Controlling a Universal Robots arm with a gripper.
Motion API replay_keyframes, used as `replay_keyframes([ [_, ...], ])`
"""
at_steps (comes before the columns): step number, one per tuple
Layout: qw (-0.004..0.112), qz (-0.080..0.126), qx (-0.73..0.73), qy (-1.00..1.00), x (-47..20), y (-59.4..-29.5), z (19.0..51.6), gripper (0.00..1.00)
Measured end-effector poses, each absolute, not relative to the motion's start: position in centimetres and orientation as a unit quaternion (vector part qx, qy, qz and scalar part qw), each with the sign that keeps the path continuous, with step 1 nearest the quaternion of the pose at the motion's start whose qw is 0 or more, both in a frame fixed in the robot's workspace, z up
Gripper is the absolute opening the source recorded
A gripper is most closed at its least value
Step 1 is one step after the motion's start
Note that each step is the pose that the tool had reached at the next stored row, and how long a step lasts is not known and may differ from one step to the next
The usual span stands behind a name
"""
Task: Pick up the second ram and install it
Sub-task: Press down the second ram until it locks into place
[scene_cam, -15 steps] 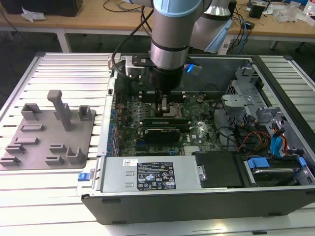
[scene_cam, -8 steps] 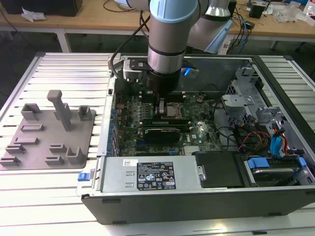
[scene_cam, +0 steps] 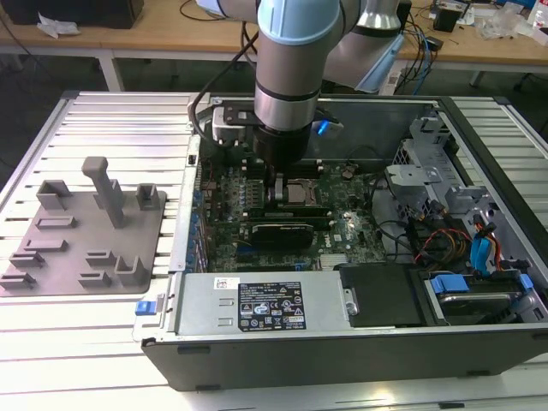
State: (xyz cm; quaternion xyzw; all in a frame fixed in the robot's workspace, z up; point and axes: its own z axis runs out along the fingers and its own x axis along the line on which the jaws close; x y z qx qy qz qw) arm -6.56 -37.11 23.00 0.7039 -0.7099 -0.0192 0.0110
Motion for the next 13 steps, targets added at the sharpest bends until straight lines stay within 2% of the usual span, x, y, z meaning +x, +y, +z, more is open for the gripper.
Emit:
replay_keyframes([
  [9, 0.011, -0.019, 0.704, -0.71, -6.6, -37.1, 22.9, 0.08],
  [13, 0.011, -0.019, 0.704, -0.71, -6.6, -37.1, 24.8, 0.08],
])
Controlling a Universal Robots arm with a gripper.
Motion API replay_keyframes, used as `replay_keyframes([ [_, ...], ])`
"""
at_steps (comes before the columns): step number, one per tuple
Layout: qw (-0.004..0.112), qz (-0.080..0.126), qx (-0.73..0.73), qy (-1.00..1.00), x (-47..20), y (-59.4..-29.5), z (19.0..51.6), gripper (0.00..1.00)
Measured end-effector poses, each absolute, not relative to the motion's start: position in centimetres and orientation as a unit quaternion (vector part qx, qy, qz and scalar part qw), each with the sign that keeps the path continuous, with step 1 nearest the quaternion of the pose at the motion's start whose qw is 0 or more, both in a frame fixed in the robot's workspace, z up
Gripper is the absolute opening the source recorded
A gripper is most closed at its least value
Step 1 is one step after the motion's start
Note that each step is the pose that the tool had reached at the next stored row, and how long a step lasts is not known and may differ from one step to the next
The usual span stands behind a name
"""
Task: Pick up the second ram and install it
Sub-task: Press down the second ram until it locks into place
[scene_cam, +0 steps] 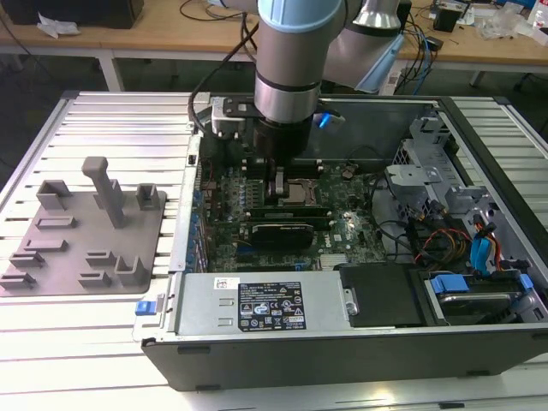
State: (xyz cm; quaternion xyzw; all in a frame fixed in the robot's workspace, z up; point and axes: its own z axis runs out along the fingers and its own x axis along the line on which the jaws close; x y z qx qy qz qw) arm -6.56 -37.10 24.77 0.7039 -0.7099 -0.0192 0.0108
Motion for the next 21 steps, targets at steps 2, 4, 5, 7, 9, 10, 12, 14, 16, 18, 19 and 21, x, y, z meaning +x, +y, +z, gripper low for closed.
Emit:
replay_keyframes([
  [2, 0.011, -0.019, 0.704, -0.71, -6.6, -37.1, 26.3, 0.08],
  [4, 0.011, -0.019, 0.704, -0.71, -6.6, -37.1, 26.4, 0.08],
  [5, 0.011, -0.019, 0.704, -0.71, -6.5, -37.1, 26.4, 0.08],
  [7, 0.011, -0.019, 0.704, -0.71, -5.6, -37.1, 26.4, 0.08],
  [9, 0.011, -0.019, 0.704, -0.71, -4.1, -37.1, 26.4, 0.08],
  [10, 0.011, -0.019, 0.704, -0.71, -3.2, -37.1, 26.4, 0.08],
  [12, 0.011, -0.019, 0.704, -0.71, -2.3, -37.1, 26.4, 0.08],
  [14, 0.011, -0.019, 0.704, -0.71, -2.2, -37.1, 26.4, 0.08],
  [16, 0.011, -0.019, 0.704, -0.71, -2.2, -37.1, 26.4, 0.08],
  [18, 0.011, -0.019, 0.704, -0.71, -2.2, -37.1, 26.4, 0.08],
  [19, 0.011, -0.019, 0.704, -0.71, -2.2, -37.1, 26.4, 0.08],
  [21, 0.011, -0.019, 0.704, -0.71, -2.1, -37.1, 26.4, 0.08],
])
